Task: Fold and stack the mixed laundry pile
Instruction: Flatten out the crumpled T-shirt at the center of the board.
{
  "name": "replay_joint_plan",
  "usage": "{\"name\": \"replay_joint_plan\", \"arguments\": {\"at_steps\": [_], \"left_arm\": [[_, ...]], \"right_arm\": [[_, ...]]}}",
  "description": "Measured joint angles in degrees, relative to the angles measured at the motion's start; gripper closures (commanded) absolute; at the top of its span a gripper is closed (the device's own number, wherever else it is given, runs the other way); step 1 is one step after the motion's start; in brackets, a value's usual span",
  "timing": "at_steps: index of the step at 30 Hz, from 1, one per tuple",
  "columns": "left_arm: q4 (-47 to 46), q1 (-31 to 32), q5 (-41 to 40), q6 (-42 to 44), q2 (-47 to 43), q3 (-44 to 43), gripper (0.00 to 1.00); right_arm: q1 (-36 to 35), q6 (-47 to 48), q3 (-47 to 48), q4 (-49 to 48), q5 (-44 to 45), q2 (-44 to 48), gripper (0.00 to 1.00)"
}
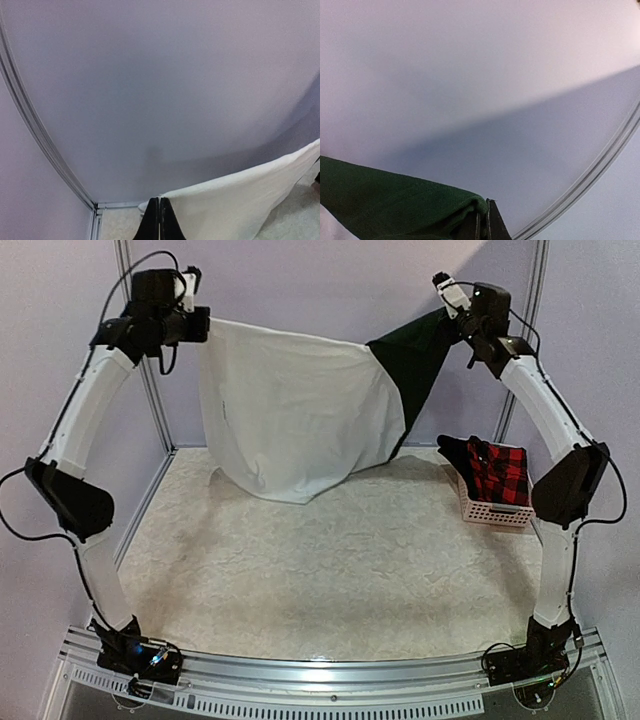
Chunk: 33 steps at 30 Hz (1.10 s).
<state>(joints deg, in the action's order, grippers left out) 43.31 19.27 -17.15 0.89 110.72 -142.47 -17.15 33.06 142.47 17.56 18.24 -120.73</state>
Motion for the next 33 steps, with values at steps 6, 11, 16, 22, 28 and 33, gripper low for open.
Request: {"name": "replay_joint_plan", "arguments": {"at_steps": [6, 11, 16, 22, 28, 33], "left_arm": [[-2.9, 0.0, 5.9, 0.0, -16.3, 4.0, 1.00], [-2.7, 0.5, 12.3, -1.9, -35.4, 29.3, 1.00], [3.8, 1.6, 18.3, -6.8, -51.0, 64.0, 1.00], [15.5, 1.9, 26.3, -13.5, -63.4, 81.6, 0.98], [18.9, 2.1, 31.0, -16.4, -67.2, 81.9, 0.42], [16.6, 2.0, 27.2, -17.5, -60.1, 79.6, 0.39]], "right_arm": [[-0.9, 1.3, -3.1, 2.8, -7.0, 15.2, 1.00], [-2.4, 3.5, -20.3, 11.7, -18.5, 34.2, 1.00], [-8.2, 8.2, -46.7, 28.1, -27.5, 49.7, 1.00], [-8.4, 12.6, -65.2, 50.5, -36.9, 57.4, 0.46], [-10.7, 18.5, -56.9, 57.9, -46.8, 59.6, 0.33], [-10.6, 18.2, -49.7, 57.5, -49.4, 52.2, 0.38]]}}
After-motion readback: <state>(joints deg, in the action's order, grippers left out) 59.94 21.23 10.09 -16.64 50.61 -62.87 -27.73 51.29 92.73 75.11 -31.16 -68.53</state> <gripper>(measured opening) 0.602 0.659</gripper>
